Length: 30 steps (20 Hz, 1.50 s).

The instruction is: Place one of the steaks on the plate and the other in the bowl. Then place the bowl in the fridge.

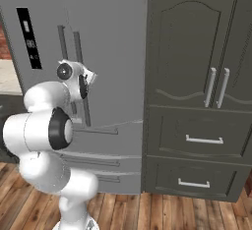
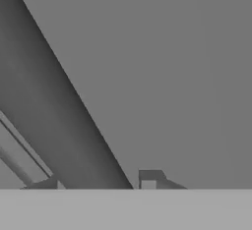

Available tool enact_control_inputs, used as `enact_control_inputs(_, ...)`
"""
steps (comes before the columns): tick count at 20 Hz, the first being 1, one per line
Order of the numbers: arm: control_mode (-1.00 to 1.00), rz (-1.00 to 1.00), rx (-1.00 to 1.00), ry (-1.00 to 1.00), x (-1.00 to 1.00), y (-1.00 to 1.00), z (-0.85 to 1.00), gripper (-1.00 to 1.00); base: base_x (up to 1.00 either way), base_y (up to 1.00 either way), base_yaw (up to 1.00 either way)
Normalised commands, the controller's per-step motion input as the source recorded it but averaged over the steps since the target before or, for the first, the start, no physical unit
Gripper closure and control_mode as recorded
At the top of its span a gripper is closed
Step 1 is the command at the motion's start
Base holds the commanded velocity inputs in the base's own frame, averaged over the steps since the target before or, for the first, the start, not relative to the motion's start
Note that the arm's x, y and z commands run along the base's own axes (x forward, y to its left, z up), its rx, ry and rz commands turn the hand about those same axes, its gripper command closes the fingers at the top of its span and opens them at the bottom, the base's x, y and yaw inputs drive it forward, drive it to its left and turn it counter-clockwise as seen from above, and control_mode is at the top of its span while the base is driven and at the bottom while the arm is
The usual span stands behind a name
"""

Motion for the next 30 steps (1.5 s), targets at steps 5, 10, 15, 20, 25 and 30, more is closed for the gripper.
enact_control_inputs(5,-1.00,0.12,0.25,-0.13,-0.92,-1.00,0.21,1.00,0.00,0.00,0.00)
enact_control_inputs(10,-1.00,0.03,0.25,-0.03,-0.55,-1.00,0.39,1.00,0.00,0.00,0.00)
enact_control_inputs(15,-1.00,0.00,0.27,0.09,-0.36,-1.00,0.35,1.00,0.00,0.00,0.00)
enact_control_inputs(20,-1.00,-0.03,0.22,0.22,-0.25,-1.00,0.09,1.00,0.00,0.00,0.00)
enact_control_inputs(25,-1.00,-0.08,0.18,0.32,-0.03,-1.00,0.00,1.00,0.00,0.00,0.00)
enact_control_inputs(30,-1.00,-0.10,0.16,0.29,-0.10,-1.00,0.00,1.00,0.00,0.00,0.00)
